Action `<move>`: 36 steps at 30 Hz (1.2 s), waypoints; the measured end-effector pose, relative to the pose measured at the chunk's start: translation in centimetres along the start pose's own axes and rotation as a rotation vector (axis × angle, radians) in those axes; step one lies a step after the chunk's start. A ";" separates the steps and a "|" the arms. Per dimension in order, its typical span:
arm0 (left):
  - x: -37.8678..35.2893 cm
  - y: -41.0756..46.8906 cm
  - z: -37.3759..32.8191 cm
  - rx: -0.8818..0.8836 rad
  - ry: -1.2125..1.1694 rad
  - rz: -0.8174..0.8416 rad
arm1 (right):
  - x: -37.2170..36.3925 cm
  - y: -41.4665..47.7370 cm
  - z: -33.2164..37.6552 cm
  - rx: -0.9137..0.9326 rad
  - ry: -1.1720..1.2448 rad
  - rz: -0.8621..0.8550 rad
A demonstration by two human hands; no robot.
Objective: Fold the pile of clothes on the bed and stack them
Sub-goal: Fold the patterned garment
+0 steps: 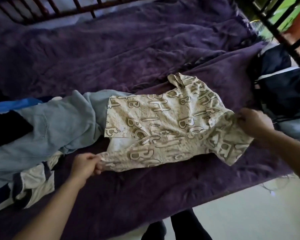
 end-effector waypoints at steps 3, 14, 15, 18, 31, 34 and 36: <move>-1.0 3.9 -5.3 -0.004 -0.129 -0.074 | 2.4 6.8 2.7 0.058 -0.037 -0.094; -6.0 19.4 -13.2 0.070 -0.356 -0.425 | 0.3 27.3 13.7 0.240 0.020 -0.107; -6.6 19.3 -13.7 -0.018 -0.243 -0.513 | -0.2 28.2 14.3 0.244 0.064 -0.096; -12.6 16.8 -15.4 -0.330 0.095 -0.417 | -2.1 30.0 14.1 0.184 0.153 -0.052; -28.2 14.9 -10.7 -0.386 0.818 0.257 | -6.7 32.6 17.1 0.333 0.317 0.196; -26.8 14.7 -12.4 -0.399 0.751 0.172 | -2.8 25.5 14.4 0.743 0.298 -0.220; -27.0 13.8 -14.2 -0.481 0.670 0.115 | -4.4 19.9 11.7 0.968 0.128 -0.241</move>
Point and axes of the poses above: each hand's wrist, its own y-axis towards the middle knuckle, its own x-axis out of the back of the hand, z = x × y, the point moved 6 cm from there along y, towards the middle knuckle, and after that the axes turned 12 degrees about -y, right-handed, at the moved point
